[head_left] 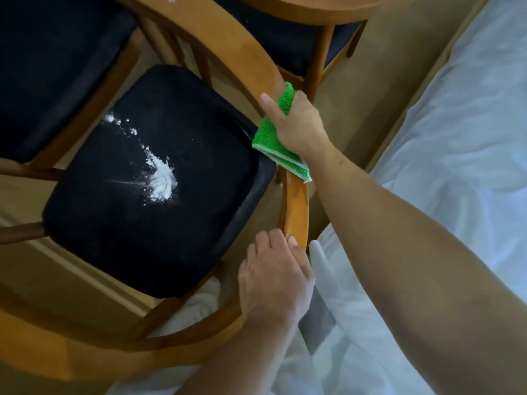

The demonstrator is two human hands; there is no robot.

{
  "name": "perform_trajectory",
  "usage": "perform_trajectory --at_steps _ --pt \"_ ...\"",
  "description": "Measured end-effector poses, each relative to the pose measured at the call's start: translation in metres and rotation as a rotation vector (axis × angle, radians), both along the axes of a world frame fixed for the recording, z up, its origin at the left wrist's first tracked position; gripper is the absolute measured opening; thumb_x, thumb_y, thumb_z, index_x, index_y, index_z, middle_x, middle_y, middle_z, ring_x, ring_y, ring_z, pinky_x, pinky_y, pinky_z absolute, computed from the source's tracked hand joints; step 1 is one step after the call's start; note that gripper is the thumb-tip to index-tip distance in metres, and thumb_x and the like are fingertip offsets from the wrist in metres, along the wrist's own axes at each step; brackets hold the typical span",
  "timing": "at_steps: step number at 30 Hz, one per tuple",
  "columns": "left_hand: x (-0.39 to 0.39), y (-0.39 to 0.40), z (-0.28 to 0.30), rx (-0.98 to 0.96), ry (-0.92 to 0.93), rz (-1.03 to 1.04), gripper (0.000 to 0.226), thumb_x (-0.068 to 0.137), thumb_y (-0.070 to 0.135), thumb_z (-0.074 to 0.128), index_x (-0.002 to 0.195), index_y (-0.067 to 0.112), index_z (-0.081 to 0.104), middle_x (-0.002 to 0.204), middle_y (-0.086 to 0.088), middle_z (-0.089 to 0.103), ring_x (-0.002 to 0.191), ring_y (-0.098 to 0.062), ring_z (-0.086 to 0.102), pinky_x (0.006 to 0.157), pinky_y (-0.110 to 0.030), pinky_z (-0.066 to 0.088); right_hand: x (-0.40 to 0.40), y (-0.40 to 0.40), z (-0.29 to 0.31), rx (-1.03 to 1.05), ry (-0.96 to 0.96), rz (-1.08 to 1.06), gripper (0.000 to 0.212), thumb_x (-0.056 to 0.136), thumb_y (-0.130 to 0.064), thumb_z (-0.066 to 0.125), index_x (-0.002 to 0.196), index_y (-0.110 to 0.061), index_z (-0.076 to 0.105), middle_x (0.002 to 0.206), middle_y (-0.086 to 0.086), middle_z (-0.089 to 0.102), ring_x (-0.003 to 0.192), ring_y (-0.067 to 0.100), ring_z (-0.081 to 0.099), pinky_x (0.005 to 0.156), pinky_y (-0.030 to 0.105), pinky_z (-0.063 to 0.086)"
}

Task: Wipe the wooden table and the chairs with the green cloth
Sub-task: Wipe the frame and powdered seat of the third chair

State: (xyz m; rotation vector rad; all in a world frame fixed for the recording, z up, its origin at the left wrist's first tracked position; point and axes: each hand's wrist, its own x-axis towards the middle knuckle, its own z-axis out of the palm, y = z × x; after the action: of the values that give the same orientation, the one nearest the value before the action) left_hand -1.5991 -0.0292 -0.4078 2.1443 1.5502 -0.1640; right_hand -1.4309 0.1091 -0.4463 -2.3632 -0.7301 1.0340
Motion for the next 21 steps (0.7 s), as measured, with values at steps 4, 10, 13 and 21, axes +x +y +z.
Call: perform_trajectory --at_steps 4,10,13,21 --pt "0.001 0.003 0.003 0.010 0.014 0.001 0.036 0.098 0.041 0.023 0.084 0.026 0.053 0.076 0.010 0.047 0.064 -0.003 0.044 0.056 -0.017 0.035 -0.001 -0.013 -0.001 0.044 0.082 -0.030 0.063 0.094 -0.067 0.037 0.120 -0.011 0.048 0.109 0.006 0.061 0.093 0.018 0.060 0.081 0.037 0.047" --pt "0.021 0.021 -0.001 -0.186 0.012 0.063 0.029 0.097 0.038 0.029 0.098 0.020 0.051 0.094 0.004 0.052 0.082 -0.012 0.050 0.068 -0.026 0.038 -0.018 -0.095 -0.004 -0.081 0.311 0.042 0.060 0.094 -0.069 0.033 0.081 -0.016 0.059 0.079 0.003 0.064 0.073 0.017 0.060 0.075 0.037 0.047" --pt "0.042 0.035 -0.009 -0.227 -0.013 0.102 0.033 0.095 0.035 0.038 0.112 0.014 0.057 0.105 -0.004 0.059 0.092 -0.019 0.056 0.078 -0.031 0.047 -0.017 -0.110 -0.002 -0.101 0.367 0.119 0.057 0.096 -0.065 0.032 0.077 -0.017 0.057 0.079 0.002 0.063 0.072 0.014 0.058 0.074 0.035 0.045" --pt "0.068 0.052 -0.021 -0.170 0.039 0.071 0.045 0.095 0.045 0.036 0.121 0.011 0.051 0.114 -0.005 0.057 0.100 -0.017 0.057 0.080 -0.028 0.046 0.016 -0.024 -0.016 -0.006 0.074 0.229 0.066 0.096 -0.060 0.038 0.126 -0.002 0.042 0.115 0.014 0.058 0.101 0.028 0.057 0.078 0.031 0.036"
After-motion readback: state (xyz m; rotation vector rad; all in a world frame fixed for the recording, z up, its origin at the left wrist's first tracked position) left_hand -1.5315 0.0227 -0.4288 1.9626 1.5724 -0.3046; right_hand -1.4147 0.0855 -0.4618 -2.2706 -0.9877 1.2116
